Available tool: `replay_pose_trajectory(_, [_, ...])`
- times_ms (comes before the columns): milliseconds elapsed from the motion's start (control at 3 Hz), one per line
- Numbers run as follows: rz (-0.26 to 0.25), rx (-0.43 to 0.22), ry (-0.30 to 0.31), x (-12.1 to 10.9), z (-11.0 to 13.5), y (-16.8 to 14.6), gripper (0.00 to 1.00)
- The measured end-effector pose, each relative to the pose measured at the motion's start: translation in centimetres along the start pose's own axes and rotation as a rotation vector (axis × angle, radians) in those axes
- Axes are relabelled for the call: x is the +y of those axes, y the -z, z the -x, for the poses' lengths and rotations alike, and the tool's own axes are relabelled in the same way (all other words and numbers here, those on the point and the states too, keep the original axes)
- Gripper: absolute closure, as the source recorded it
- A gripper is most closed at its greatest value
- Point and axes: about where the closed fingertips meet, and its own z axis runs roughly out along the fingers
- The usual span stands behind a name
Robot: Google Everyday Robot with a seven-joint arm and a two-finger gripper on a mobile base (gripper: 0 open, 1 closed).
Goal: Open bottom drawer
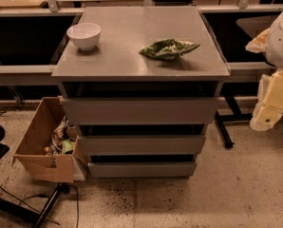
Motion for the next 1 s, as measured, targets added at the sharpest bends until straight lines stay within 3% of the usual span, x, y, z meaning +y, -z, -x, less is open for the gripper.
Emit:
replay_pose_trajectory(333, [0.0,0.0,0.0,0.0,0.0,0.0,0.0])
replay_pose_trajectory(667, [0.029,-0.019,-0.006,1.9,0.2,-2.6,0.0])
replay_pose_trajectory(1000, [0.019,-0.051,-0.006,5.2,1.6,-7.0,0.0])
